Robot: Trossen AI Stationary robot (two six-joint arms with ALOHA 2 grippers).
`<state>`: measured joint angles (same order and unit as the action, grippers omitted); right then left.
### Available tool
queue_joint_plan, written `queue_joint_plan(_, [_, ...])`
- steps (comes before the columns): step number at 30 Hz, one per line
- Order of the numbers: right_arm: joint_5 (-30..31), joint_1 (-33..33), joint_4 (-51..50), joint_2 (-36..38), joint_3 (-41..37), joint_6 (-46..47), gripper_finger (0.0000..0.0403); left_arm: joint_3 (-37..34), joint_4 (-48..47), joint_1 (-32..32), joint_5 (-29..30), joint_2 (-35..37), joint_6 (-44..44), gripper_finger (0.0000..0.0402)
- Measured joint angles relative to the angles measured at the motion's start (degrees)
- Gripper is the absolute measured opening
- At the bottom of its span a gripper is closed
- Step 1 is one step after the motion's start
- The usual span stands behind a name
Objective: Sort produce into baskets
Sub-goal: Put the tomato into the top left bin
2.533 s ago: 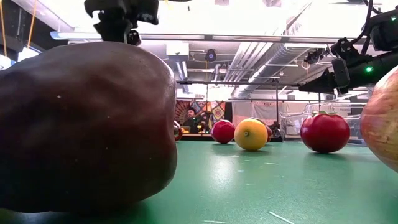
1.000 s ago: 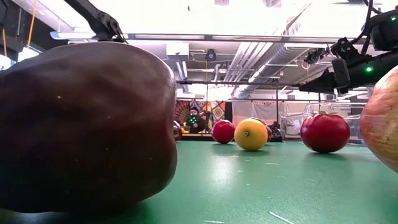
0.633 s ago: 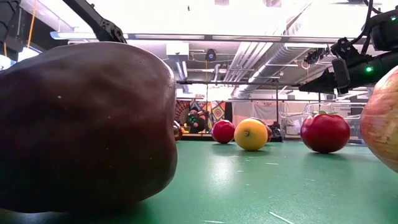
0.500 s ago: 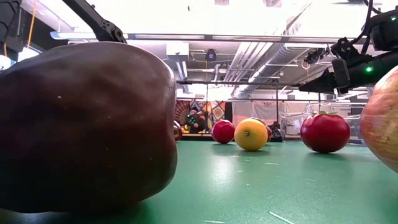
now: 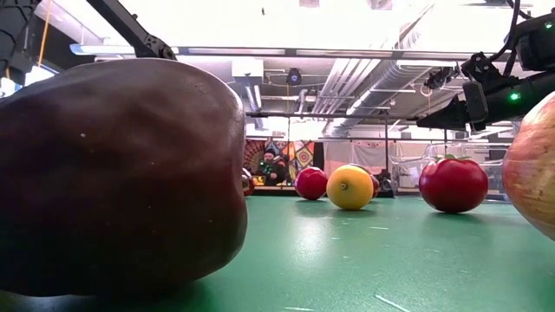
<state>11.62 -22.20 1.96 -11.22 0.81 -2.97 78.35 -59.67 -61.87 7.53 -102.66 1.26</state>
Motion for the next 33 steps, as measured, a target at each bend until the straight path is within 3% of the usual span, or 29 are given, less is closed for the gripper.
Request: queue_joint_plan(33, [0.0, 0.0, 0.0, 0.0, 0.0, 0.0, 0.0000, 0.0, 2.2, 2.3, -2.0, -0.3, -4.4, 0.0274])
